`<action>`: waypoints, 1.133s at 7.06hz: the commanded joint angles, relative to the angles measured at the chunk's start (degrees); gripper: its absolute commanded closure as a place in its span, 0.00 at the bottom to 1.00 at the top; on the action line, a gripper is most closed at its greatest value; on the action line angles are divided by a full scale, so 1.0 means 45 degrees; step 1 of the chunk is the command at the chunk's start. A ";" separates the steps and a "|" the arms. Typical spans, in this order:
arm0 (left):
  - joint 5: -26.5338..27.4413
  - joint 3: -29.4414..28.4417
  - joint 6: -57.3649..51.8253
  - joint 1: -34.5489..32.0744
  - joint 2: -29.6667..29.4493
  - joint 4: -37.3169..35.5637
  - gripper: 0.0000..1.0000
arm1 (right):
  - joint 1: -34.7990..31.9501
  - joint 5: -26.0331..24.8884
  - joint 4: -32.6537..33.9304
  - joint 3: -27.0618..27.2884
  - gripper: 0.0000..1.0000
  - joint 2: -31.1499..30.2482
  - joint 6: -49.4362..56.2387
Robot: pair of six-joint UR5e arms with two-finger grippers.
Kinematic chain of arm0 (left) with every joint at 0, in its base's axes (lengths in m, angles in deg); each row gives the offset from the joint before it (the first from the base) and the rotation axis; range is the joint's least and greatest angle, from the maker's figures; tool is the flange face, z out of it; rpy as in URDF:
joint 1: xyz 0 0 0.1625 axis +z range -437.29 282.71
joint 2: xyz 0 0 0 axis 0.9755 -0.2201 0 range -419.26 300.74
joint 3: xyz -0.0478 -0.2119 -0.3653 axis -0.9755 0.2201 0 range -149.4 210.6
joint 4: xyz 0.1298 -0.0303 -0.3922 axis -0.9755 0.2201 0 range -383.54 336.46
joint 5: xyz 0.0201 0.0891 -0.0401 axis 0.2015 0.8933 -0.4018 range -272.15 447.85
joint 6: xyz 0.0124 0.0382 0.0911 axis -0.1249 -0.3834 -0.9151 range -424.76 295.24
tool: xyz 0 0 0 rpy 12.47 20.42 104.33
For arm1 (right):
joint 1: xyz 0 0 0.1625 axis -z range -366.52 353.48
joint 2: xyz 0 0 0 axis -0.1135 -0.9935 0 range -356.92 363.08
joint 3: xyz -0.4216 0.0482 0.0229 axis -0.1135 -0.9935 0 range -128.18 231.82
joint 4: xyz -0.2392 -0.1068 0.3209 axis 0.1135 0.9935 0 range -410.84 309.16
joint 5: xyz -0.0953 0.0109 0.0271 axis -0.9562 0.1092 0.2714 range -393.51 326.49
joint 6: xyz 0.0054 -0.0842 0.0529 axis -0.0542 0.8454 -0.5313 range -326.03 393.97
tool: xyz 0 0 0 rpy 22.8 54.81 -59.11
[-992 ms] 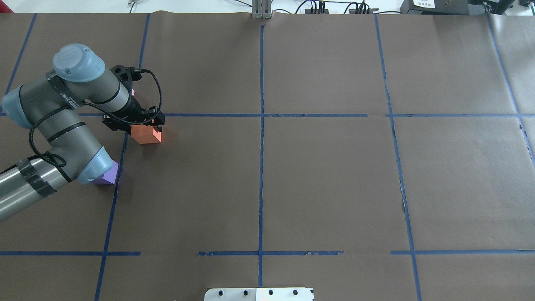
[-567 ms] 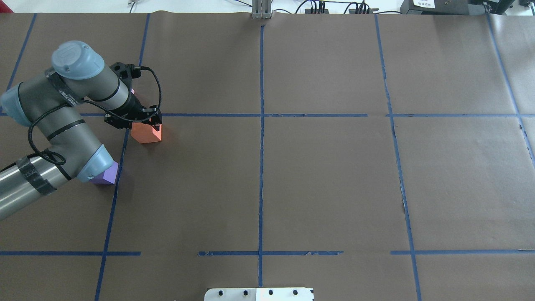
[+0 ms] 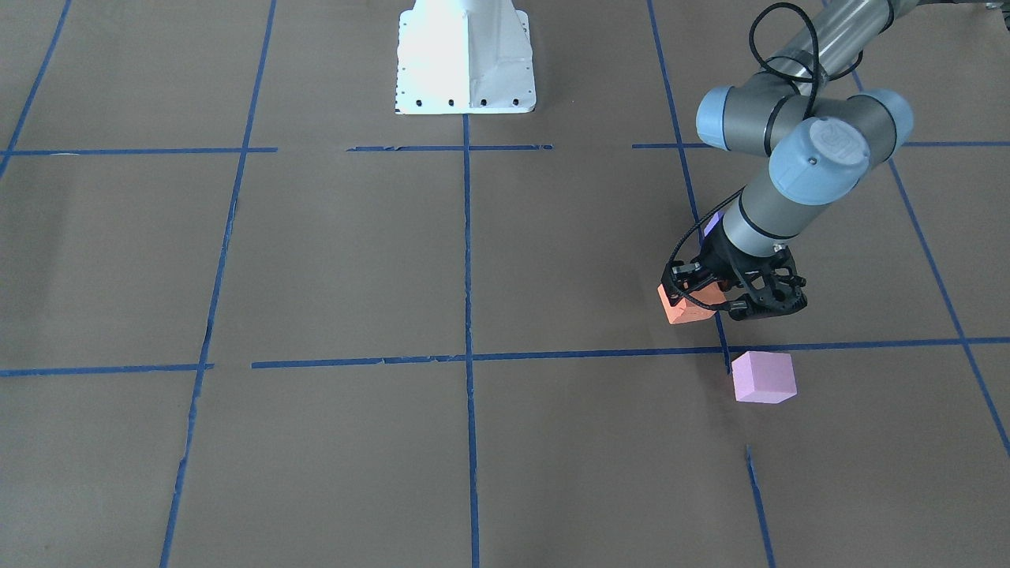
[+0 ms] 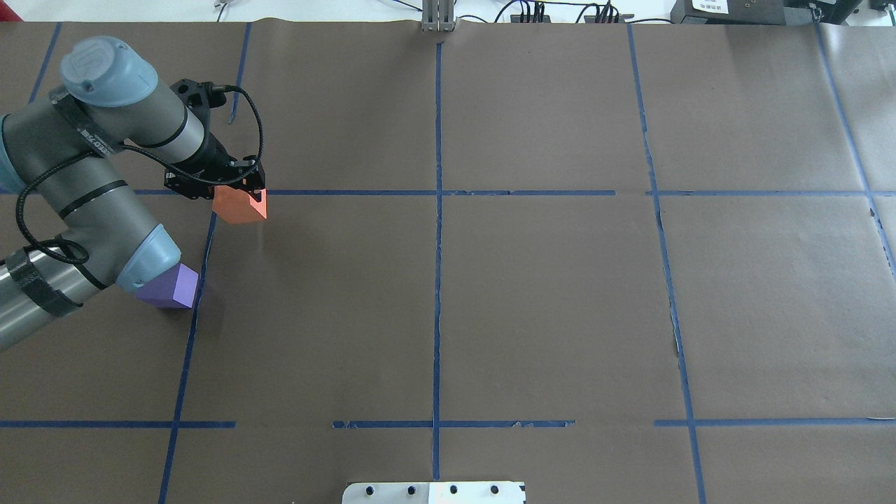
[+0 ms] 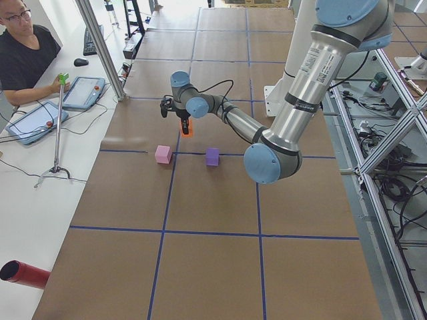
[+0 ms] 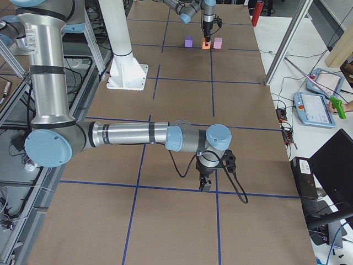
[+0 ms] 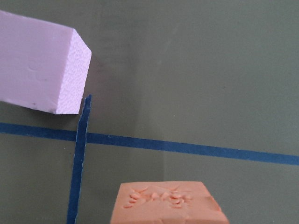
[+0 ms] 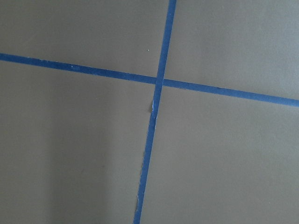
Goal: Arrange blocks in a line
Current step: 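Carry the orange cube with the left gripper beside the pink cube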
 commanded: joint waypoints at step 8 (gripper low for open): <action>-0.0042 0.2397 -0.5561 -0.2593 0.0709 -0.3666 0.80 | 0.0000 0.0000 0.0000 0.0000 0.00 0.0000 0.0020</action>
